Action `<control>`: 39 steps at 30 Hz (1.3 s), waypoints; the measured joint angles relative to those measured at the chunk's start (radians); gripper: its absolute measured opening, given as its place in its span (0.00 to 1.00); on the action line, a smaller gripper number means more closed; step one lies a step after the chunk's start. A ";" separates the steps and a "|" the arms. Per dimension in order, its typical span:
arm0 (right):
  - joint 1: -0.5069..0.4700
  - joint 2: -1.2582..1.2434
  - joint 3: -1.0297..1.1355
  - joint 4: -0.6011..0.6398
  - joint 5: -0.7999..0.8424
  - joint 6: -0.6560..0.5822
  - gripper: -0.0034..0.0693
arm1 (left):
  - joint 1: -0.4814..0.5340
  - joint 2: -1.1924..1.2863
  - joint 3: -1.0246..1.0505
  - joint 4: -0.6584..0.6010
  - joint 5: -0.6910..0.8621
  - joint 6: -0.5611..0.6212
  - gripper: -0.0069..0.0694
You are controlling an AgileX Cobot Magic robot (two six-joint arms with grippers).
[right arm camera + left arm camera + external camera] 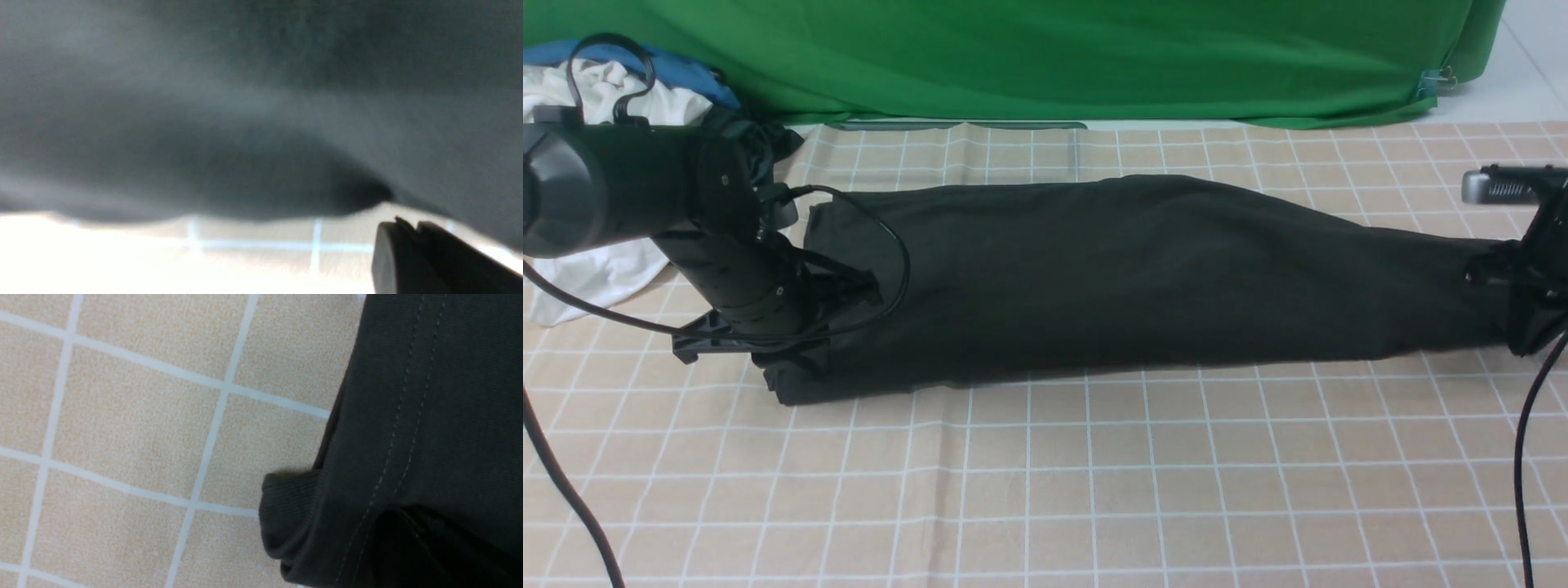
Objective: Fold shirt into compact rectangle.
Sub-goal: 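Pull the folded dark garment lengthwise by its ends to straighten it flat on the table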
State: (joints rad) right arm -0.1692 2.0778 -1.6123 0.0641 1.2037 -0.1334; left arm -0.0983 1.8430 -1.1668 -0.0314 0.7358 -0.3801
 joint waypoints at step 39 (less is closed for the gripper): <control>-0.009 -0.044 -0.113 0.063 -0.199 -0.056 0.44 | 0.000 0.000 0.005 -0.010 -0.006 -0.002 0.11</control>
State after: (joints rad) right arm -0.1779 2.0340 -1.7253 0.1267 1.0044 -0.1897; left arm -0.0983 1.8430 -1.1616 -0.0412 0.7295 -0.3824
